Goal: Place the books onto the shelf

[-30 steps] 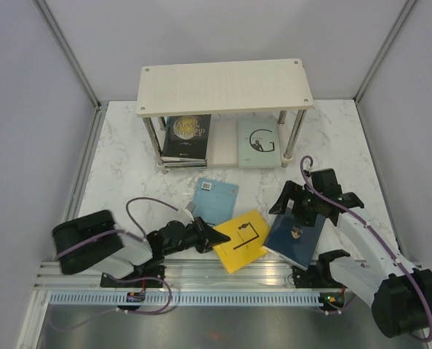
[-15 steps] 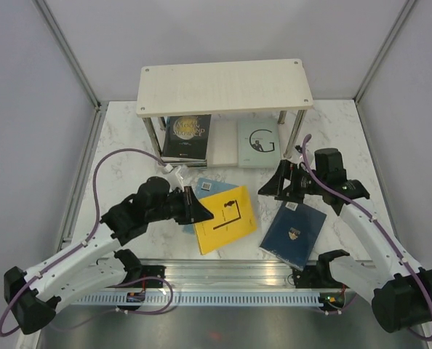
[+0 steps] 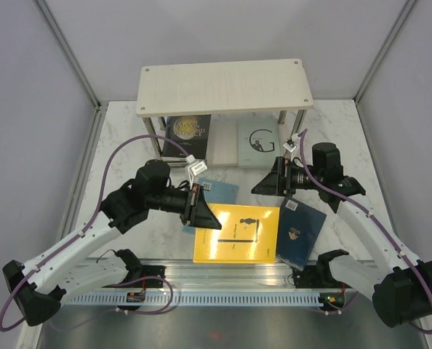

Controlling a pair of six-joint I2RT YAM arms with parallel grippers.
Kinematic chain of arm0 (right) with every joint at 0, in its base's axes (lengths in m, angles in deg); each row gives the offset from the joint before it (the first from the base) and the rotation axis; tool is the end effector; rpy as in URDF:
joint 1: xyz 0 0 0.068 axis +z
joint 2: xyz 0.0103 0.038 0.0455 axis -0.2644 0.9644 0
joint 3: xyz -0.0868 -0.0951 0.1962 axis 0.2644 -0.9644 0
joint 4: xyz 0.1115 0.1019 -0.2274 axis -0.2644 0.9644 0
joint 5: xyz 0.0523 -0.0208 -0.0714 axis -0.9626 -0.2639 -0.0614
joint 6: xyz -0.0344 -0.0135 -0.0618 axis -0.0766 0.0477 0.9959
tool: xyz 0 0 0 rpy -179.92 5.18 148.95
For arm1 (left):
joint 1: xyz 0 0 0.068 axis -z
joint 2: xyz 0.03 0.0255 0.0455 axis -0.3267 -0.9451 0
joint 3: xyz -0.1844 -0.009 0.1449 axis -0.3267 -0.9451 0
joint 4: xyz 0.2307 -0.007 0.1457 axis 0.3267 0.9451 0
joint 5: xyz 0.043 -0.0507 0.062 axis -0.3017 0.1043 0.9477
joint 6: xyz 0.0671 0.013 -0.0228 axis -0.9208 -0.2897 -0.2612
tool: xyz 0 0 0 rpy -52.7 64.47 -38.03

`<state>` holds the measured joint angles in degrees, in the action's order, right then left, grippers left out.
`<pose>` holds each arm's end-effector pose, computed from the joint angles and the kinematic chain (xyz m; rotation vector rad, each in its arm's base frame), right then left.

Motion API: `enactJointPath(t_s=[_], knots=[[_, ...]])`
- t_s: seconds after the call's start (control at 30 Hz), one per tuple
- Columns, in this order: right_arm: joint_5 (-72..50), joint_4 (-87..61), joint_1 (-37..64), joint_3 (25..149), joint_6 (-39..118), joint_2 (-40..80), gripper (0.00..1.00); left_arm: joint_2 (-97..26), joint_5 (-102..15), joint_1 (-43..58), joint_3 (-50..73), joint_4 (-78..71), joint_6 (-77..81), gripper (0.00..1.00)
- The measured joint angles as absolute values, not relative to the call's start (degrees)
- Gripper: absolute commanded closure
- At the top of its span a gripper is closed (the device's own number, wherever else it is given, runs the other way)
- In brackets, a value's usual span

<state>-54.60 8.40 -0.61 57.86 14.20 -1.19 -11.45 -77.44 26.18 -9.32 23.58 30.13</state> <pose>0.2414 0.1112 0.2404 -0.1979 2.2733 1.4166 0.1439 -0.2021 0.2964 0.6531 2.2311 -1.6046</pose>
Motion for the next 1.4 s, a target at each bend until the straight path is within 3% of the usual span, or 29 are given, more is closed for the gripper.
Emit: enactJointPath(t_s=[0.5, 0.63, 0.73, 0.77, 0.83, 0.87, 0.97, 1.0, 1.07, 1.1, 1.17, 1.27, 1.3, 1.37, 1.4], knots=[[-67.5, -25.8, 3.1, 42.2, -14.0, -12.1, 0.02, -16.0, -87.5, 25.7, -10.3, 20.7, 30.1, 0.98], [-68.7, -28.8, 7.6, 41.9, -16.1, -11.0, 0.03, -17.1, -88.2, 25.6, -10.3, 19.2, 30.1, 0.98], [-69.2, -28.6, 13.2, 41.9, -15.9, -9.2, 0.17, -18.5, -88.6, 25.6, -10.3, 17.9, 30.1, 0.98], [-69.4, -28.5, 14.6, 41.9, -15.7, -8.8, 0.31, -19.2, -89.2, 25.6, -10.3, 17.8, 30.1, 0.98], [-69.5, -28.1, 16.3, 41.9, -15.0, -8.6, 0.46, -20.7, -90.1, 25.6, -10.3, 17.8, 30.0, 0.98], [-69.5, -27.6, 16.9, 42.0, -14.5, -8.6, 0.64, -21.3, -90.6, 25.6, -10.2, 17.8, 30.0, 0.98], [-69.6, -25.5, 17.6, 42.0, -12.7, -8.4, 0.95, -23.1, -92.4, 25.1, -9.5, 17.6, 29.2, 0.98], [-69.9, -26.0, 17.8, 42.2, -11.7, -8.3, 1.00, -23.4, -92.8, 24.7, -9.4, 18.0, 28.9, 0.96], [-69.4, -26.6, 18.1, 42.5, -10.9, -8.6, 1.00, -24.0, -94.6, 23.7, -8.7, 18.4, 28.7, 0.93], [-69.2, -26.9, 18.1, 42.6, -10.7, -8.4, 1.00, -24.2, -94.6, 23.4, -8.2, 19.0, 28.5, 0.85], [-68.4, -26.9, 18.1, 42.9, -10.5, -8.4, 1.00, -24.6, -94.6, 22.6, -7.3, 20.4, 27.7, 0.79], [-66.6, -26.9, 18.1, 43.8, -9.9, -7.9, 1.00, -24.7, -92.3, 21.0, -5.2, 23.4, 26.9, 0.63], [-65.4, -26.4, 18.3, 44.2, -9.4, -7.7, 1.00, -24.7, -90.4, 20.0, -4.4, 24.1, 26.9, 0.47], [-63.5, -24.7, 18.8, 44.5, -9.1, -7.5, 1.00, -24.6, -86.0, 17.8, -2.2, 25.1, 27.2, 0.35], [-62.2, -23.3, 19.2, 44.5, -9.5, -7.3, 1.00, -24.3, -83.9, 16.6, -0.9, 25.2, 27.2, 0.24]])
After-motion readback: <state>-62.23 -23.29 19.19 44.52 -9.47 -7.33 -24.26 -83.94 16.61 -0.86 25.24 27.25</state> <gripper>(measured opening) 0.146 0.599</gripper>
